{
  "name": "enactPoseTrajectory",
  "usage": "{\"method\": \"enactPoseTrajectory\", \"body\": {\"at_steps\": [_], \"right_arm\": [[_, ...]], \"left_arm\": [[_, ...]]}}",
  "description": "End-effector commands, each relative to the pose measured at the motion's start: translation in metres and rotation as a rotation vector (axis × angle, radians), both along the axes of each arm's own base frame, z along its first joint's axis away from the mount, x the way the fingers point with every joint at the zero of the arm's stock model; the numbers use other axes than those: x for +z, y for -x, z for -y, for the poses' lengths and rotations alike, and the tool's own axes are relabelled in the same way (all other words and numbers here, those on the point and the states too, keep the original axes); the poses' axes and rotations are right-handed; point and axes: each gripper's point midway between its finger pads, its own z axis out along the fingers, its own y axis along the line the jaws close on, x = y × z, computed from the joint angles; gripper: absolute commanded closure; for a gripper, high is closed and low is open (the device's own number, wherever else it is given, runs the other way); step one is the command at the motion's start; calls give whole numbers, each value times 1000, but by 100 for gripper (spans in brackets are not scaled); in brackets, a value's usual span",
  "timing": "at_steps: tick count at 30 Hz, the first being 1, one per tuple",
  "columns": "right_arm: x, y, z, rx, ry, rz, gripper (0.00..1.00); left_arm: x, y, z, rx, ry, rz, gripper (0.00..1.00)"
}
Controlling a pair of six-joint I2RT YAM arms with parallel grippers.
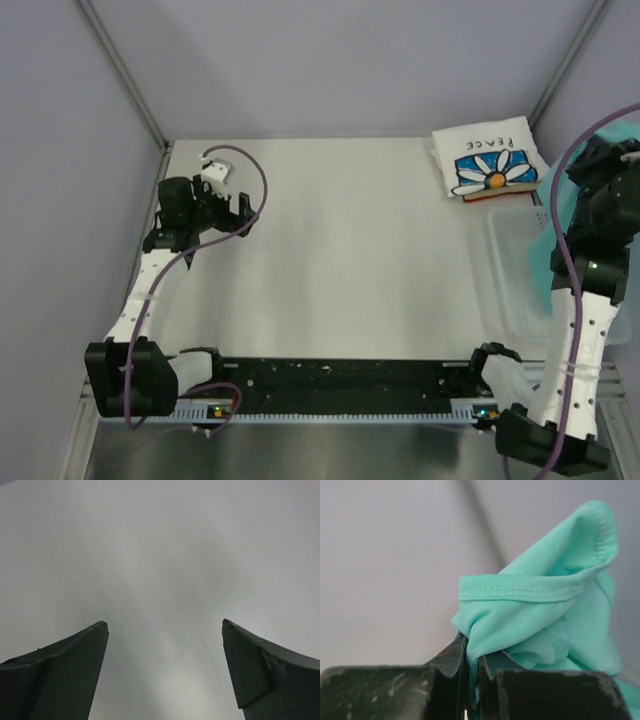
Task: Fold and stack the t-shirts
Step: Grab crumpled tshirt from bin with the right arm, then move the tshirt to the center of the board
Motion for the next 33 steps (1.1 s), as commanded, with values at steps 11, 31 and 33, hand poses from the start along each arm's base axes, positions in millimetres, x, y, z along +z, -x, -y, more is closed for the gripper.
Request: {"method": "enactPoseTrajectory", "body": {"at_steps": [11,31,33], "right_arm": [[181,19,-416,1513,379,503,100],[-282,-151,-307,746,25,-757,34],[-262,-144,-315,814,96,-727,31]], "left_arm": [[61,-21,-69,289,-172,161,1],[39,-15,-86,234,-273,97,2],[32,-2,-77,171,-275,73,1]]}}
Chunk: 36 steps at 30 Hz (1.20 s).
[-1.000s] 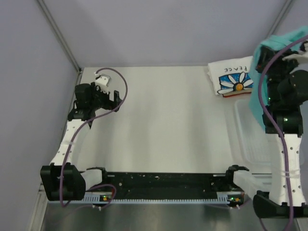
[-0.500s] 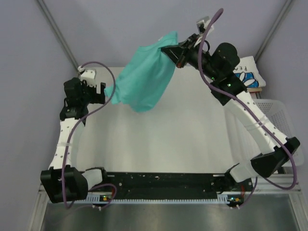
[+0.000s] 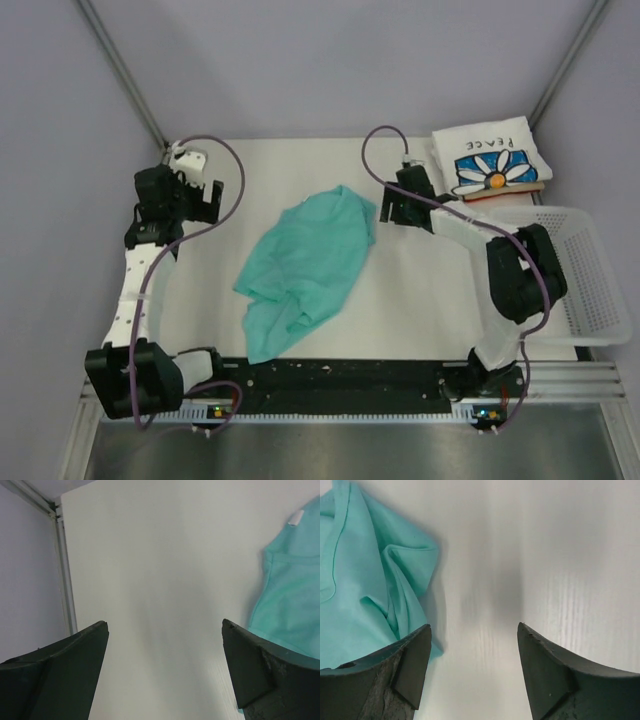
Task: Fold and stack the t-shirts
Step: Move the tshirt to the center of the board, then flatten out the tshirt
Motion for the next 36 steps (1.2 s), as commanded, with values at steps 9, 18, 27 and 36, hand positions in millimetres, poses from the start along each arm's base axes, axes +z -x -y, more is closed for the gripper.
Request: {"method": "enactPoseTrajectory", "body": {"at_steps": [9,18,27,36], "right_arm": [[95,117,-203,1129,49,405,37],[9,132,-298,1205,216,215,42],[-48,137,-290,1202,256,93,55],[45,121,-249,960,54,168,100]], "left_arm": [[-18,56,-16,67,15,-157,1],[-27,55,-98,290,82,-186,1],[-49,57,-83,187,108,-251,1],[-45,50,-52,38,145,-247,1]]}}
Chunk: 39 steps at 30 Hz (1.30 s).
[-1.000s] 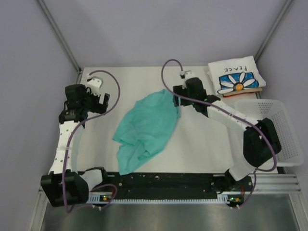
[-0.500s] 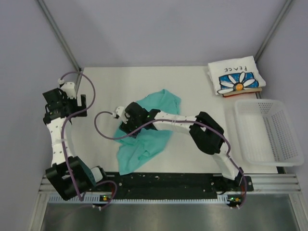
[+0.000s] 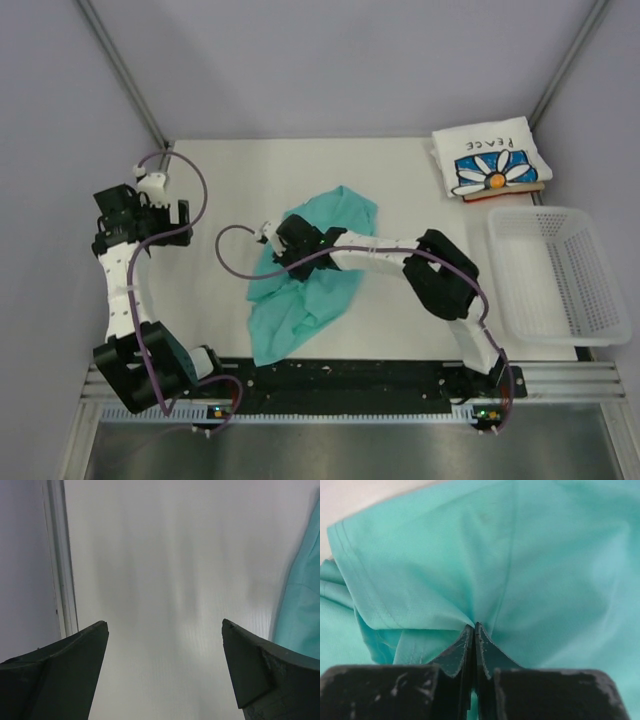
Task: Fold and stack the t-shirts
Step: Flatten out the tshirt
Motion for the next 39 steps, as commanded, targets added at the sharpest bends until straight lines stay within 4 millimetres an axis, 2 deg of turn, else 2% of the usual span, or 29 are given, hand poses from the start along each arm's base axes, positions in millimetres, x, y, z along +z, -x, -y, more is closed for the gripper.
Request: {"method": "enactPoseTrajectory", "body": {"at_steps": [1,3,6,8,10,11,12,13,14,15,17,19,22,25,28,29,30,32,33,35,39], "right_arm": [[111,-21,31,-195,-273,5,100],[129,-24,66,-302,-337,-33,100],[132,-23,134,-508,-415,-93,100],[125,-10,178,-646,-449,-132,100],[97,6,225,-831,-449,-196,100],[89,11,250,-968,-479,-223,99],[70,14,284,-1146,-486,-233,80],[62,21,309,-1281,-540,-257,59],[51,28,333,-1396,-587,-260,47],[45,32,352,-1489,-643,-248,39],[63,30,367,-1524,-776,-150,31],[99,21,369,-1428,-844,-21,31],[141,5,354,-1234,-789,84,36],[156,-16,327,-1093,-629,108,42],[153,-31,274,-874,-473,90,42],[138,-35,257,-814,-404,48,41],[138,-37,241,-761,-384,15,40],[125,-39,217,-682,-331,-51,37],[122,-40,208,-662,-307,-70,36],[106,-36,199,-638,-221,-102,35],[67,-18,192,-599,-70,-125,33]], "left_arm": [[8,-11,31,-144,31,29,1],[10,-15,47,-199,27,32,1],[9,-19,78,-295,0,27,2],[7,-19,102,-371,-15,22,2],[3,-16,128,-460,-18,11,2],[1,-14,139,-494,-17,5,2],[-2,-12,150,-534,-16,-4,2],[-4,-10,156,-554,-15,-8,2],[-7,-5,172,-611,-10,-13,2],[-10,0,183,-655,0,-20,2],[-21,14,201,-744,6,-60,3],[-33,32,215,-821,2,-109,4],[-52,71,232,-969,-7,-192,12],[-62,105,245,-1093,-28,-236,17],[-72,143,264,-1231,-76,-297,20],[-76,156,270,-1277,-110,-314,20],[-80,169,276,-1327,-144,-326,20],[-90,195,282,-1421,-191,-352,18],[-98,207,283,-1470,-219,-364,16],[-110,218,284,-1519,-286,-360,13],[-129,217,292,-1527,-397,-356,12]]}}
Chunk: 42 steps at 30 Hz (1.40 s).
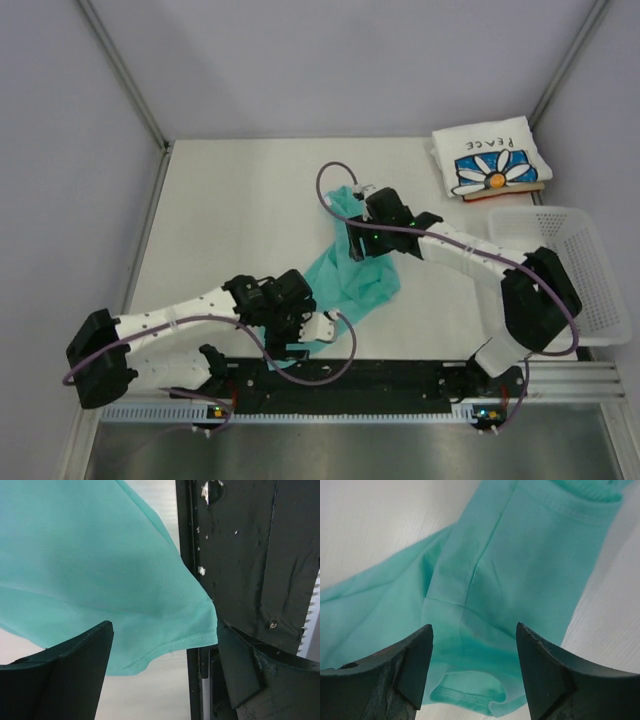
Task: Fold and stack the t-shirts
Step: Flatten out the tshirt
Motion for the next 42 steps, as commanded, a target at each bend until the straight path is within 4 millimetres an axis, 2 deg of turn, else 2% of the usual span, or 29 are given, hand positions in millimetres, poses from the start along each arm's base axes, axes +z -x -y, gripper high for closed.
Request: {"method": "enactPoseTrajectory", "body": {"at_steps": [1,4,6,8,9,10,11,12,14,17,19,22,24,27,29,31,33,35,36,39,42], "right_arm": [[-25,28,-6,113,140,-74,33],[-46,34,9,73,221,-130,33],[-55,41,18,60,257,-154,33],[-60,47,26,53,279,-171,37],[-62,50,30,49,286,-176,47],[-60,51,32,44,289,-173,65],[-59,51,35,37,297,-166,83],[-56,48,38,21,305,-150,100],[-40,39,45,-19,304,-99,100],[1,19,54,-75,238,-4,100],[39,4,60,-109,157,65,100],[104,-14,72,-140,38,188,100],[146,-18,80,-146,-4,285,100],[205,-9,85,-120,-54,421,100],[236,2,88,-104,-95,487,100],[254,15,92,-94,-129,522,100],[250,26,92,-80,-152,508,100],[223,35,83,-36,-174,431,100],[207,37,76,-22,-188,379,100],[148,40,43,38,-233,207,81],[110,42,-6,138,-230,142,54]], "left_arm": [[-16,-11,7,-1,-76,98,12],[-29,-15,14,-22,-126,129,13],[-40,-22,11,-14,-189,154,17],[-48,-29,5,12,-250,175,30],[-51,-36,0,32,-290,207,44],[-54,-38,-4,36,-314,220,66],[-55,-42,-7,54,-331,240,100],[-54,-50,-11,79,-349,279,100],[-45,-65,-19,137,-368,340,100],[-12,-100,-28,266,-329,427,100],[24,-126,-33,370,-261,455,100],[79,-153,-45,489,-161,476,100],[116,-160,-47,520,-87,524,100],[164,-161,-48,535,24,617,100],[191,-160,-52,552,71,665,100],[209,-155,-55,556,113,687,100],[210,-144,-50,504,162,664,100],[195,-126,-39,415,204,598,100],[180,-115,-34,366,216,545,100],[152,-102,-39,340,185,488,100],[127,-92,-45,320,152,457,100]]}}
